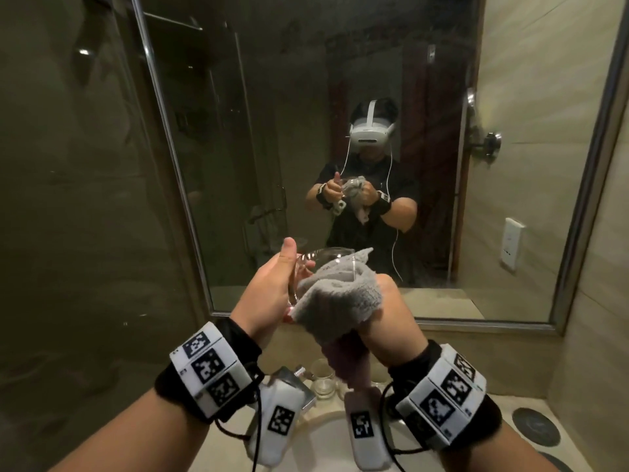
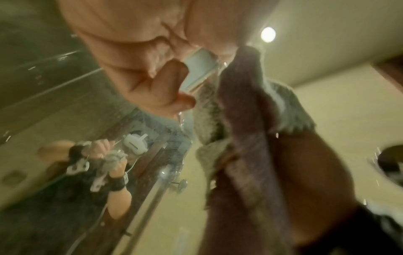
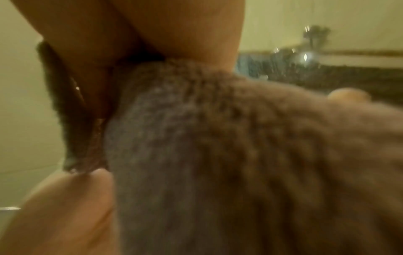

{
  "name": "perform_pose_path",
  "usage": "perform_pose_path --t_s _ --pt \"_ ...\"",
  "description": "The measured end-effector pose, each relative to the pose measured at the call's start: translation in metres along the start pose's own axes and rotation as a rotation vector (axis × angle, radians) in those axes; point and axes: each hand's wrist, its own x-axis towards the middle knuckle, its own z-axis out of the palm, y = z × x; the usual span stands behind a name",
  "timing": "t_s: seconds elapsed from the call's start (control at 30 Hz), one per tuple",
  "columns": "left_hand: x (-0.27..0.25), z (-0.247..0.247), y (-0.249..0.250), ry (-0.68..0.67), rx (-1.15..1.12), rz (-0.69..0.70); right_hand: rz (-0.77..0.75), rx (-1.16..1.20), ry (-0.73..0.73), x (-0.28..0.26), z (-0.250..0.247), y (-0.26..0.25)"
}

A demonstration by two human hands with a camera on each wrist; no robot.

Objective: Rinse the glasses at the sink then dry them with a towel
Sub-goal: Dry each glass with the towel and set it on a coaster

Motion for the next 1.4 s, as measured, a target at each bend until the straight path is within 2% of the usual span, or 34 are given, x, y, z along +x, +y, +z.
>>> perform_pose_path --t_s 0.03,0.17,0.23,0.27,0.3,0.37,0.4,0.43,0.5,0.57,0.63,0.7,0.8,0.87,0.93,1.07,1.13,1.27,1.3,1.33,1.4 --pt "0.0 -0.002 0.001 0.04 0.087 0.066 0.033 0.058 -0.017 0.003 0.003 -0.002" --pt "0.007 -0.019 0.011 0.066 0.559 0.531 0.167 0.366 -0.134 0.026 0.019 -0.021" --pt "0.022 -0.034 0.018 0.055 0.617 0.601 0.18 0.366 -0.169 0.039 0.026 -0.03" --pt "0.029 -0.037 0.025 0.013 0.504 0.522 0.166 0.334 -0.144 0.046 0.026 -0.031" --pt "0.036 -0.04 0.034 -0.034 0.317 0.378 0.124 0.251 -0.093 0.053 0.026 -0.031" --pt "0.046 -0.041 0.047 -0.124 0.029 0.058 0.001 -0.041 -0.014 0.065 0.027 -0.032" --pt "0.05 -0.042 0.051 -0.128 -0.016 -0.024 -0.054 -0.181 -0.002 0.07 0.029 -0.032" --pt "0.055 -0.042 0.049 -0.091 -0.006 -0.039 -0.092 -0.264 0.0 0.071 0.032 -0.032" --pt "0.056 -0.041 0.04 0.058 0.067 0.13 -0.081 -0.281 0.027 0.07 0.038 -0.03" --pt "0.048 -0.038 0.023 0.154 0.133 0.369 0.016 -0.123 0.08 0.068 0.045 -0.027" --pt "0.038 -0.033 0.013 0.203 0.156 0.5 0.082 0.002 0.089 0.065 0.048 -0.021" --pt "0.032 -0.032 0.002 0.215 0.026 0.437 0.082 -0.019 0.106 0.062 0.051 -0.016" --pt "0.025 -0.038 -0.005 0.141 -0.283 0.077 0.017 -0.203 0.116 0.048 0.058 -0.012" --pt "0.014 -0.043 -0.01 0.142 -0.34 -0.024 0.02 -0.249 0.096 0.039 0.063 -0.004" --pt "0.003 -0.047 -0.018 0.195 -0.239 0.03 0.078 -0.209 0.085 0.031 0.068 0.004" --pt "-0.016 -0.053 -0.042 0.196 0.109 0.292 0.15 -0.039 0.05 0.018 0.068 0.013" --pt "-0.021 -0.059 -0.049 0.146 0.066 0.239 0.201 0.004 0.027 0.009 0.067 0.012" --pt "-0.03 -0.068 -0.054 -0.007 -0.178 -0.178 0.084 -0.382 0.003 -0.014 0.067 0.016" --pt "-0.033 -0.068 -0.054 -0.013 -0.169 -0.198 0.091 -0.402 0.008 -0.018 0.067 0.019" --pt "-0.036 -0.066 -0.055 -0.015 -0.151 -0.161 0.117 -0.372 0.016 -0.022 0.068 0.021" --pt "-0.041 -0.064 -0.058 -0.034 -0.125 -0.015 0.19 -0.207 0.005 -0.027 0.068 0.024"
